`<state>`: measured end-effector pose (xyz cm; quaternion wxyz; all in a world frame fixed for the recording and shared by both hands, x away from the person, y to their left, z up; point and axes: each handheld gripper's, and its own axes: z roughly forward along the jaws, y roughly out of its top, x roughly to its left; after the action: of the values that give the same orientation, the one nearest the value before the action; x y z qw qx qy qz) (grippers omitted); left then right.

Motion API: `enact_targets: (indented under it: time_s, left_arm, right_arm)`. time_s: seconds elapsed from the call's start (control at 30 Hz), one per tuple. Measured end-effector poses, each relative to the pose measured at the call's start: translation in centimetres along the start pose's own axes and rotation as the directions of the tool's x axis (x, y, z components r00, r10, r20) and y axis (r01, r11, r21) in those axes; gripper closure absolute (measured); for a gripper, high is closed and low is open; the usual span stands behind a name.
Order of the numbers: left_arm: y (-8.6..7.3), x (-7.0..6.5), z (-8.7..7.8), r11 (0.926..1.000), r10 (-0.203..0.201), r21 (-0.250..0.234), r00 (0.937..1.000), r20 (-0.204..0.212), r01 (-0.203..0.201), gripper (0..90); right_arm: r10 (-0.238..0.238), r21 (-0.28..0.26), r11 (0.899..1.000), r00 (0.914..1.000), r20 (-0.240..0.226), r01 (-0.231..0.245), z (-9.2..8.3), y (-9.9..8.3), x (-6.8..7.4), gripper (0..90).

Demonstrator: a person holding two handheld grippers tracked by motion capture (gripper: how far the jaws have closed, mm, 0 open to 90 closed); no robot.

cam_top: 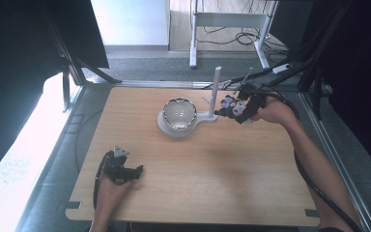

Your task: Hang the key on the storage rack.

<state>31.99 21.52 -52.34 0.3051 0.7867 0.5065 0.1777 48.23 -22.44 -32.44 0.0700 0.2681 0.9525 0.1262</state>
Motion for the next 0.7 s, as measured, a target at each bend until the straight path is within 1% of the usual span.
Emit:
enact_targets:
  time_s: [0.2, 0.3, 0.33, 0.4, 0.47, 0.5, 0.7]
  left_arm:
    - [0.0, 0.0, 0.0, 1.0, 0.0, 0.0, 1.0, 0.0, 0.0, 0.1]
    - [0.0, 0.0, 0.0, 1.0, 0.0, 0.0, 1.0, 0.001, 0.0, 0.1]
    - [0.0, 0.0, 0.0, 1.0, 0.0, 0.0, 1.0, 0.0, 0.0, 0.1]
    - [0.0, 0.0, 0.0, 1.0, 0.0, 0.0, 1.0, 0.001, 0.0, 0.1]
    - [0.0, 0.0, 0.0, 1.0, 0.0, 0.0, 1.0, 0.0, 0.0, 0.2]
    - [0.0, 0.0, 0.0, 1.0, 0.0, 0.0, 1.0, 0.001, 0.0, 0.2]
    - [0.0, 0.0, 0.0, 1.0, 0.0, 0.0, 1.0, 0.0, 0.0, 0.2]
  right_arm:
    - [0.036, -0.005, 0.999, 0.9991, 0.023, -0.036, -1.0, 0.4, -1.4, 45.5]
    - [0.064, -0.014, 0.998, 0.9971, 0.041, -0.063, -1.7, 0.7, -2.3, 45.5]
    - [0.064, -0.014, 0.998, 0.9971, 0.041, -0.063, -1.7, 0.7, -2.3, 45.5]
    - [0.072, -0.026, 0.997, 0.9964, 0.044, -0.071, -2.1, 0.8, -2.7, 45.5]
    - [0.092, -0.035, 0.995, 0.9943, 0.055, -0.09, -2.7, 1.0, -3.3, 45.5]
    - [0.092, -0.035, 0.995, 0.9943, 0.055, -0.09, -2.7, 1.0, -3.3, 45.5]
    - [0.119, -0.046, 0.992, 0.9899, 0.077, -0.116, -3.5, 1.7, -4.5, 45.5]
